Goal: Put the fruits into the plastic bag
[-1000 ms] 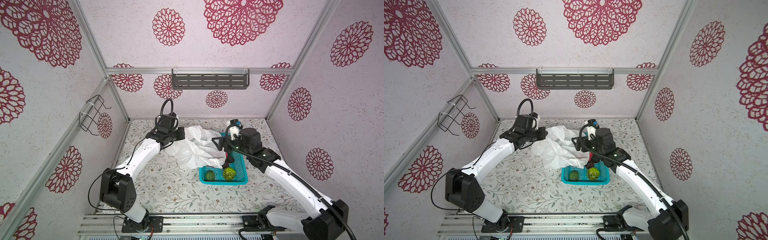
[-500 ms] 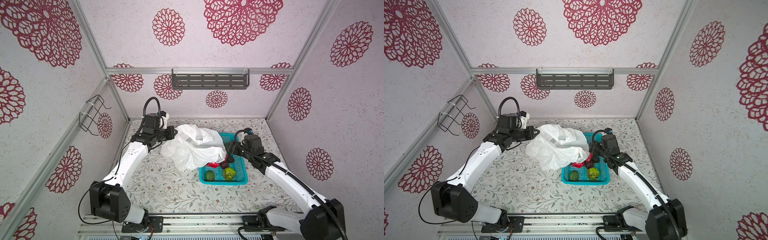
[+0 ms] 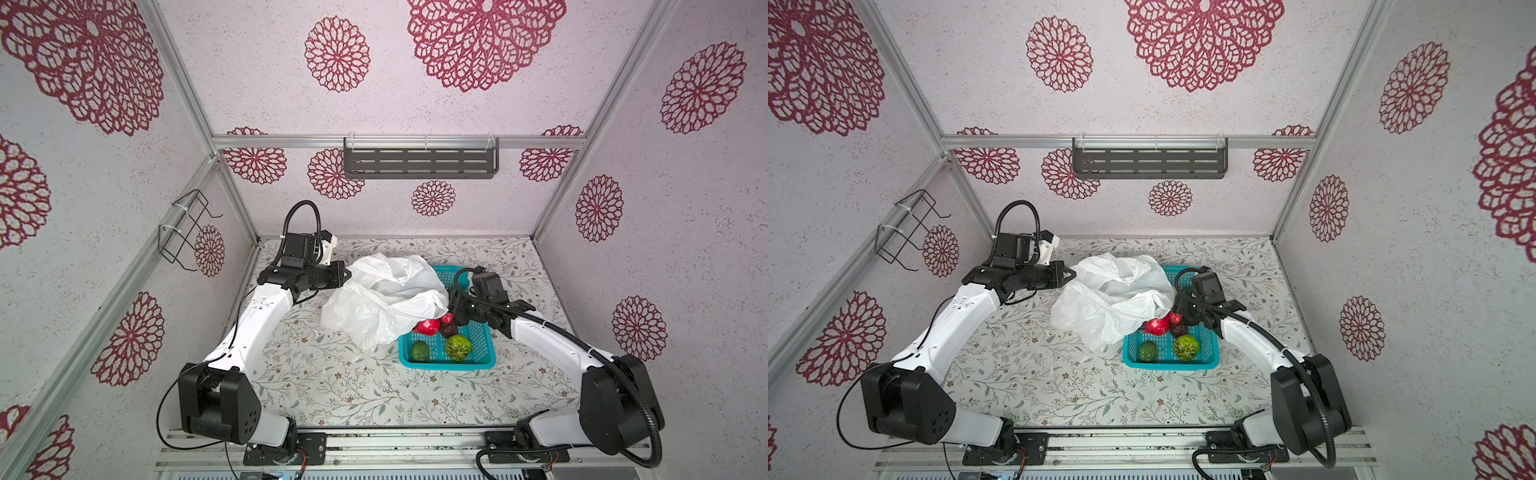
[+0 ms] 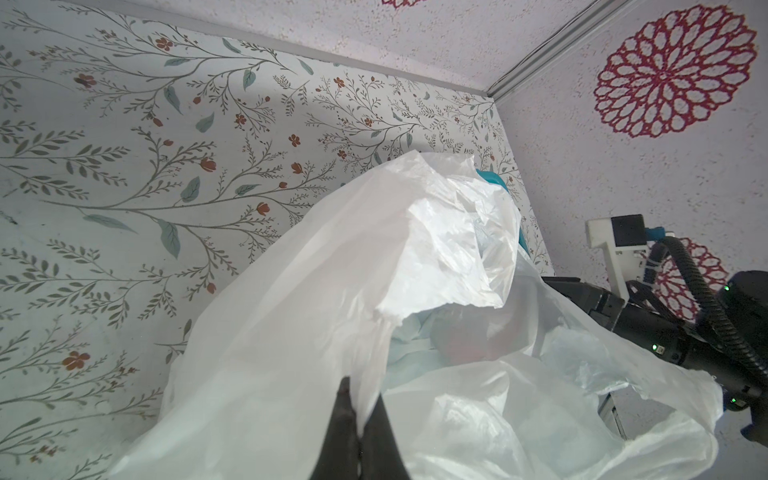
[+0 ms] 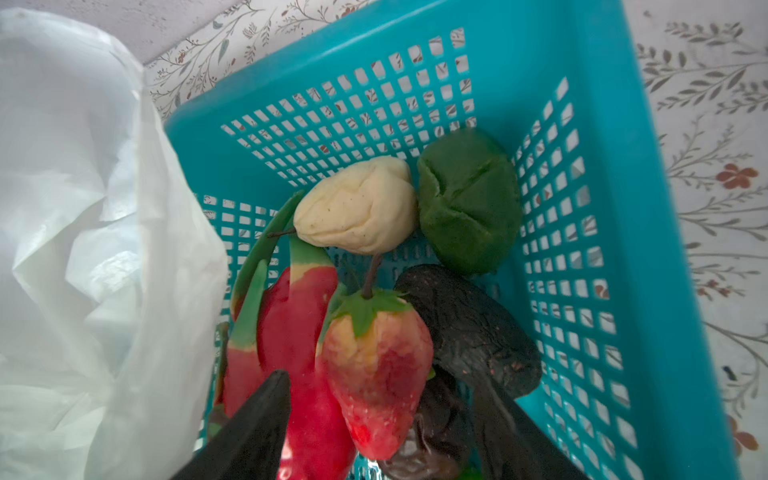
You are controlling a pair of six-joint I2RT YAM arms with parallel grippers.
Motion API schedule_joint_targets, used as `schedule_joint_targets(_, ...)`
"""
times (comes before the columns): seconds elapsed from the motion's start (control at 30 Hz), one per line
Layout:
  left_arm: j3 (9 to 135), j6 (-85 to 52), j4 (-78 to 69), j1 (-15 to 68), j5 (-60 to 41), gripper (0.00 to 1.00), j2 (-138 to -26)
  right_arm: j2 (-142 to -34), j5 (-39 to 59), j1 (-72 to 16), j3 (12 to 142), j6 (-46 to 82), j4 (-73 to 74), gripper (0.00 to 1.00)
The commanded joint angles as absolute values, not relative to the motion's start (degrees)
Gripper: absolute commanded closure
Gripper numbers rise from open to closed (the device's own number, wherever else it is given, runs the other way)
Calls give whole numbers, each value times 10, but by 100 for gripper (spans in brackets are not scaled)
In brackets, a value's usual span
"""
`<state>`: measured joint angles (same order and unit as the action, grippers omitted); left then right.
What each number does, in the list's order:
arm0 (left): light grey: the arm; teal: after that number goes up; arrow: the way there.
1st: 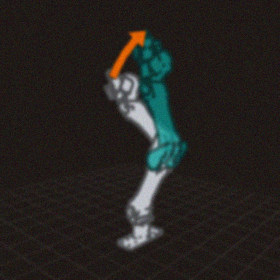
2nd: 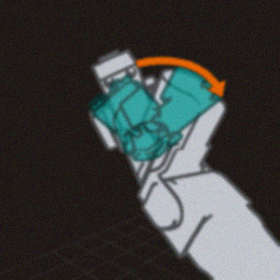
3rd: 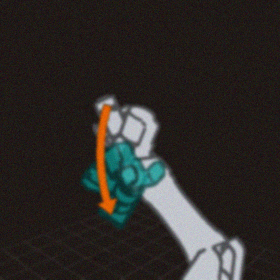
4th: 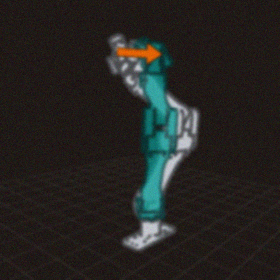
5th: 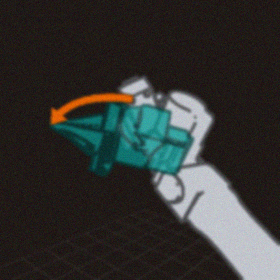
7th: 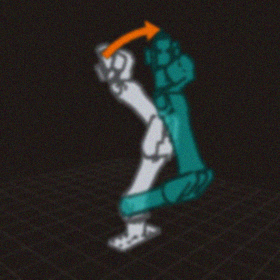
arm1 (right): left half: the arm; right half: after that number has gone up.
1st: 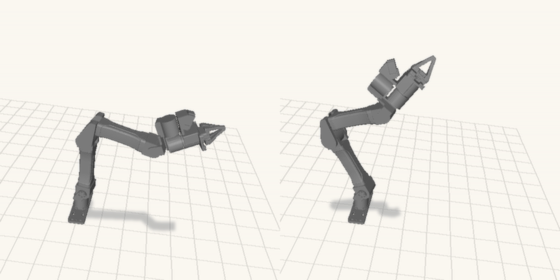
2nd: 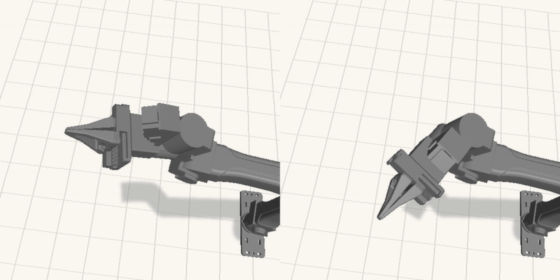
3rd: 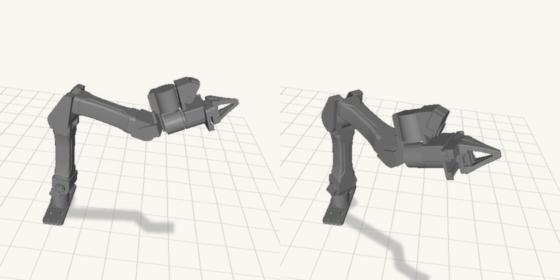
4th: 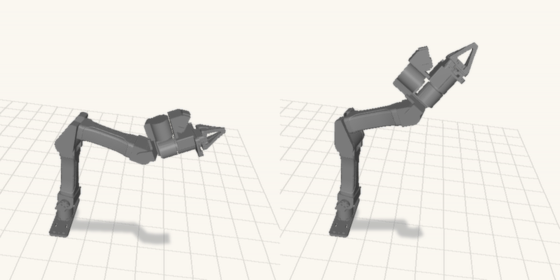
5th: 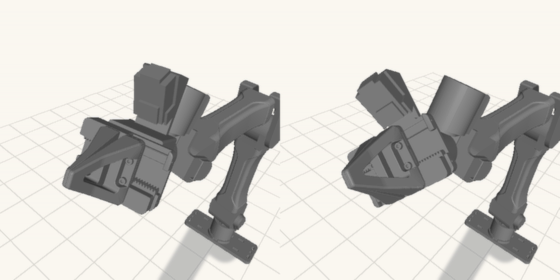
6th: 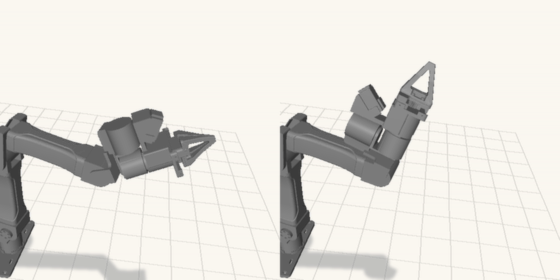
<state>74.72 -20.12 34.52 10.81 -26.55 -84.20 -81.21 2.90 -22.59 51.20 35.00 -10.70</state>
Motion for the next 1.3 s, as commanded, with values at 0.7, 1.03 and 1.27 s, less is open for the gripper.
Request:
schedule_joint_targets(0.7, 727, -176, 283, 140, -220, 100, -827, -754, -46, -228, 589, 297, -114, 72)
schedule_joint_targets(1.03, 725, -188, 271, 150, -221, 100, -831, -813, 141, -318, 695, 241, -4, 71)
schedule_joint_targets(1.27, 715, -205, 256, 157, -225, 100, -829, -940, 198, -391, 763, 242, 16, 71)
